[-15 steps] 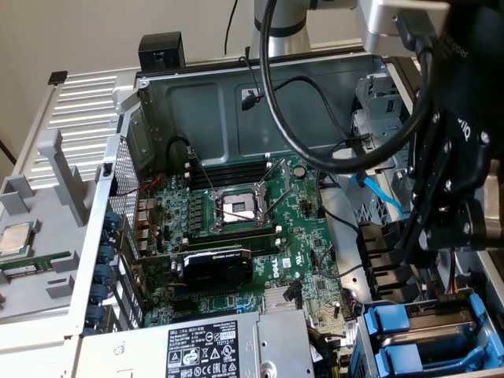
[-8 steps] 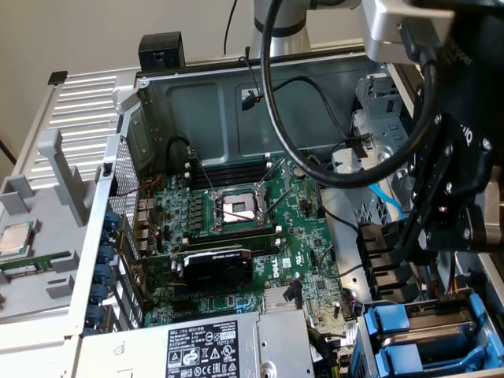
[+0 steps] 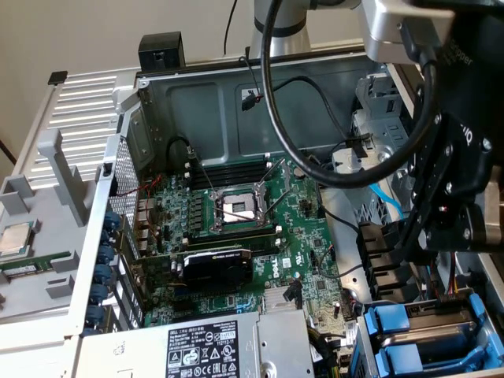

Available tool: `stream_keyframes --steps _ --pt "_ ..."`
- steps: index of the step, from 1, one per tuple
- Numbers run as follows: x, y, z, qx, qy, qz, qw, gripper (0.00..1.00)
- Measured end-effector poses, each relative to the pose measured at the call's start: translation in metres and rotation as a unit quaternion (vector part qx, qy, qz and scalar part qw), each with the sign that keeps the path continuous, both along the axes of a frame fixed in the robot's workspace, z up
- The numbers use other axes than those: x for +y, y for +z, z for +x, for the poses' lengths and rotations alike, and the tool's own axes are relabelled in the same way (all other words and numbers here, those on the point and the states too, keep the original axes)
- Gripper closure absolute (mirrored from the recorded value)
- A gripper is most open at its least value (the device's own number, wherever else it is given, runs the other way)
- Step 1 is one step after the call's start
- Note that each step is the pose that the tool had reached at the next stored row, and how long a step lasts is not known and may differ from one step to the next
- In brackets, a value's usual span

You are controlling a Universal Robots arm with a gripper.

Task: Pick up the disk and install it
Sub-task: 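Insert the first disk wire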

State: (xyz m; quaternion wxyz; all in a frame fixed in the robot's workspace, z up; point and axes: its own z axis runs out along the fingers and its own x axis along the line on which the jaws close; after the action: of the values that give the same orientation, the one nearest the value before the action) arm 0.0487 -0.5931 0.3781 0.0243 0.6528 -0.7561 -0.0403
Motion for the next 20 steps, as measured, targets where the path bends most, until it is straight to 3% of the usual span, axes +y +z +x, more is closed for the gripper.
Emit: stream_keyframes --steps 4,7,9,12,14,17,20 --pt "-0.0003 0.0 0.0 0.0 0.0 -0.0001 1.0 0.84" --pt "-0.0038 0.0 0.0 0.0 0.0 0.0006 1.0 0.84" --pt "-0.008 -0.0001 0.0 0.0004 0.0 0.0058 1.0 0.84" --pt "-0.0117 -0.0001 0.0 0.0004 0.0 0.0083 1.0 0.84" --pt "-0.0126 -0.0005 0.001 0.0004 0.0 0.0095 1.0 0.84" --pt "-0.014 -0.001 0.001 0.0004 0.002 0.0135 0.9999 0.84" --pt "-0.0144 -0.0013 0.001 0.0005 0.008 0.0195 0.9998 0.84"
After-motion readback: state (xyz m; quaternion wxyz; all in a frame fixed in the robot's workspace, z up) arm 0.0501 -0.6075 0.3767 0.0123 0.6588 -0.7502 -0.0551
